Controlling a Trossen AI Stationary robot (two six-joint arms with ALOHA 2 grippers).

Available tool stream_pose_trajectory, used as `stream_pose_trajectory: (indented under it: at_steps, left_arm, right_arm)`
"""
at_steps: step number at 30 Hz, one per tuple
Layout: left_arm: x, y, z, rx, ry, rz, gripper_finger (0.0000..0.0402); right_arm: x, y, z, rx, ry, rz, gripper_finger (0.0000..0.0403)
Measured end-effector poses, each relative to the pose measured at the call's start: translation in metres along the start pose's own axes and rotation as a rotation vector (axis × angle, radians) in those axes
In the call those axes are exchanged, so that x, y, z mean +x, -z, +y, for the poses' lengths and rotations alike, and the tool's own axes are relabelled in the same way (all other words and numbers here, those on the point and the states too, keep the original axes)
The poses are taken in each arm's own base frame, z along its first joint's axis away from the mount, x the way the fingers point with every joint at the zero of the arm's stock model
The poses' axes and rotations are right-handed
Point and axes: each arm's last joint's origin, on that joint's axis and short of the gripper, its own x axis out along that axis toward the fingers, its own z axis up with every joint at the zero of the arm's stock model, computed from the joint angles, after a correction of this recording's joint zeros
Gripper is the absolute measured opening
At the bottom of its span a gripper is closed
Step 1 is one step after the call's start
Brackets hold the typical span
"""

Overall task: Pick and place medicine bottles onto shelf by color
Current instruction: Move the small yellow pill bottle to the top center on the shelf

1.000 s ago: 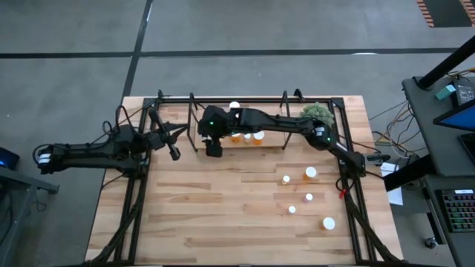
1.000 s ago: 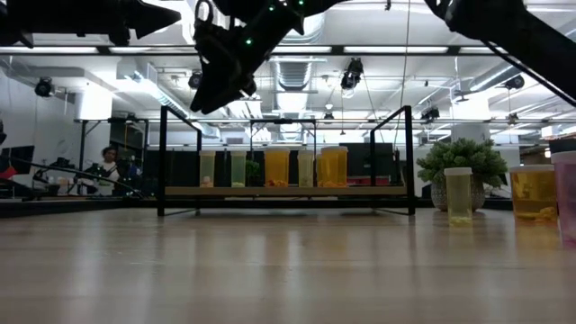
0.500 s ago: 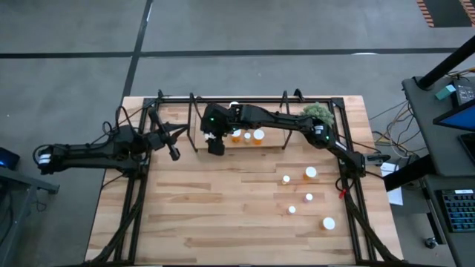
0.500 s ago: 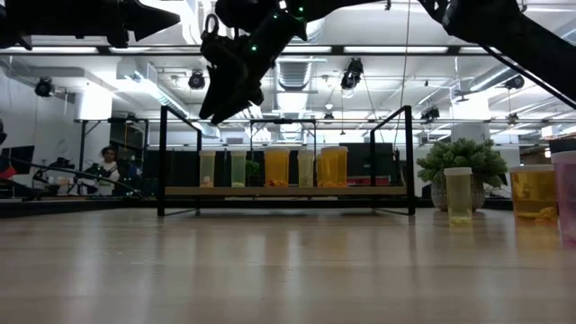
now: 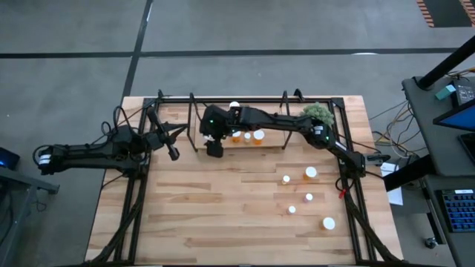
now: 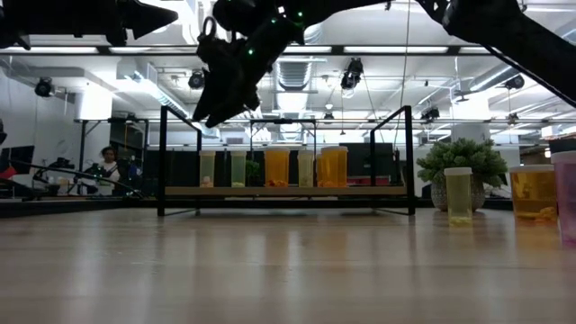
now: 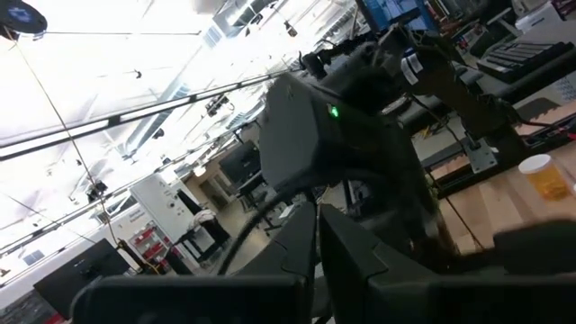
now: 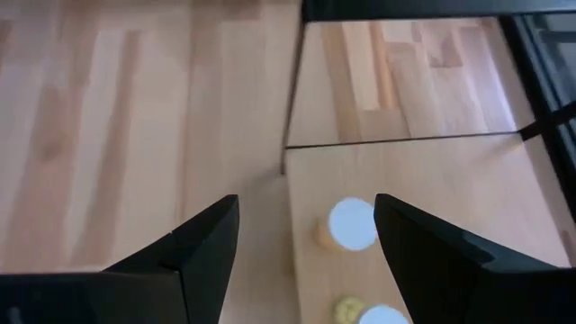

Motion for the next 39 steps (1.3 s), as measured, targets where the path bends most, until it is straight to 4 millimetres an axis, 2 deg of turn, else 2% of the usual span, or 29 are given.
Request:
stream_pose_trajectory:
  at_steps: [6, 19, 25, 28, 39]
  left_arm:
    - [0.0, 0.0, 0.0, 0.0, 0.0, 0.0, 0.0002]
    - [0.0, 0.0, 0.0, 0.001, 0.0, -0.001, 0.0002]
    - [0.0, 0.0, 0.0, 0.001, 0.0, -0.002, 0.0002]
    - [0.0, 0.0, 0.0, 0.001, 0.0, -0.001, 0.0002]
    - [0.0, 0.0, 0.0, 0.001, 0.0, -0.001, 0.0002]
  right_arm:
    - [0.019, 0.012, -0.002, -0.016, 0.038, -0.009, 0.0251]
    - [0.025, 0.017, -0.004, -0.037, 0.101, 0.005, 0.0245]
    - [0.044, 0.028, -0.004, -0.047, 0.101, 0.043, 0.0245]
    - [0.047, 0.029, -0.005, -0.049, 0.103, 0.041, 0.0242]
    - [0.047, 0.029, -0.007, -0.038, 0.106, 0.039, 0.0149]
